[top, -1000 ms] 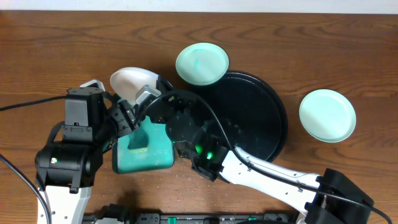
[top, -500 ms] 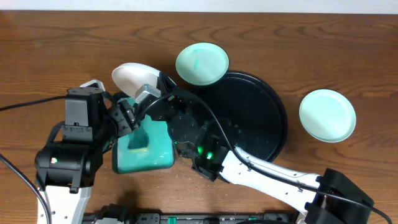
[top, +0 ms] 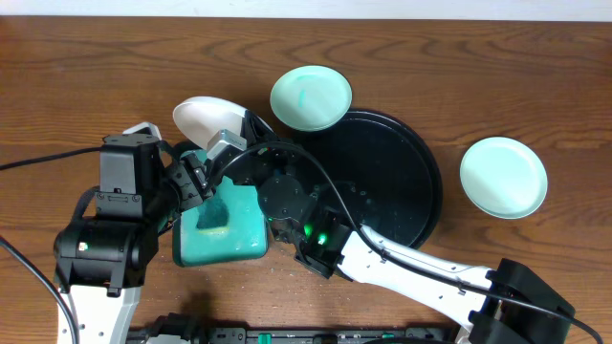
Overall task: Clean dirty plates on tray and stack at the side
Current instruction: 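Lift the white plate with the right gripper and tilt it over the tray, then carry the white plate right and stack it on the green plate, then drag the top-edge green plate onto the black tray with the right gripper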
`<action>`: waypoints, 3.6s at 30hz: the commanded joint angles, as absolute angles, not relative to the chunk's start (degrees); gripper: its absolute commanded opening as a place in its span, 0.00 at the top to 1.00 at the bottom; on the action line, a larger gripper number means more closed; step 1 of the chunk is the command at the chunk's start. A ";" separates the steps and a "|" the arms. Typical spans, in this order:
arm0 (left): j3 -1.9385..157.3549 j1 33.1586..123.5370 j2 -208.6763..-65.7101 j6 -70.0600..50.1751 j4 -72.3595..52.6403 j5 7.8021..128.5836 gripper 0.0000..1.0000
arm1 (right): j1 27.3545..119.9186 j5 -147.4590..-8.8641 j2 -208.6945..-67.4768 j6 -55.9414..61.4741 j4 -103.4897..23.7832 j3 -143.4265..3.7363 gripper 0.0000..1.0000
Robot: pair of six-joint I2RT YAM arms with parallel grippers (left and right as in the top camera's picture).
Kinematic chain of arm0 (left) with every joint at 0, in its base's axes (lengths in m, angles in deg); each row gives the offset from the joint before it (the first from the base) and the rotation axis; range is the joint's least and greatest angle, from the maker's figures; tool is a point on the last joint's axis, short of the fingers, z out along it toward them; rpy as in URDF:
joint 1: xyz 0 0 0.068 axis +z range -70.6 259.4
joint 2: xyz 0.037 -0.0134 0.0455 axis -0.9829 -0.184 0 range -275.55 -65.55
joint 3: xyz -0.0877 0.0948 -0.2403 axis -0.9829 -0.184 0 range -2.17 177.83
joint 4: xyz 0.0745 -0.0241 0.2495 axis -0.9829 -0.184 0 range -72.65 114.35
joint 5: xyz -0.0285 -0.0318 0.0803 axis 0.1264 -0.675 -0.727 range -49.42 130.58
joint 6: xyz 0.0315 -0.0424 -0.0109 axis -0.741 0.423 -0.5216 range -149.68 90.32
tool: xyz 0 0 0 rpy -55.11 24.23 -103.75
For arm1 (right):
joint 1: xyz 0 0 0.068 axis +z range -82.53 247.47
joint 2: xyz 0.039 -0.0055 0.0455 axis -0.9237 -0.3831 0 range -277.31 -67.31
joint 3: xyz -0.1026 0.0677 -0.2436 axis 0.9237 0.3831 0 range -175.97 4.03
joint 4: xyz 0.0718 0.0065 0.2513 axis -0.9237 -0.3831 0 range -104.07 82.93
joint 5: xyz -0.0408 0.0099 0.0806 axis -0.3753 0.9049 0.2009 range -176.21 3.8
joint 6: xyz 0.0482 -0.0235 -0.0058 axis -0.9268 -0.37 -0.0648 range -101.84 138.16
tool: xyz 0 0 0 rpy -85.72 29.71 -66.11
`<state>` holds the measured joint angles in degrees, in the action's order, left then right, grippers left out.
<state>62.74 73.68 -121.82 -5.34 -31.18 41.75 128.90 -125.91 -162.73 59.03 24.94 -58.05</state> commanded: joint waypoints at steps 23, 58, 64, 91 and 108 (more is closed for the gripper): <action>63.41 73.97 -122.08 -5.47 -31.31 41.61 0.19 | 129.62 -125.43 -161.18 56.49 23.32 -58.49 0.99; 63.41 73.97 -122.08 -5.45 -31.31 41.61 0.19 | 130.26 -131.63 -161.18 58.57 23.11 -58.49 0.99; 63.41 73.97 -122.08 -5.47 -31.31 41.61 0.19 | 129.95 -130.04 -161.18 57.52 21.53 -58.49 0.99; 63.41 73.97 -122.08 -5.47 -31.31 41.61 0.19 | 70.48 -83.24 -154.18 -14.17 -31.54 -58.49 0.99; 63.41 73.97 -122.08 -5.45 -31.31 41.61 0.19 | 37.30 -91.55 -160.19 -16.64 -45.46 -58.01 0.99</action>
<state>62.74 73.68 -122.06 -5.34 -31.18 41.75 37.85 -91.22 -158.80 -15.97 -45.15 -58.08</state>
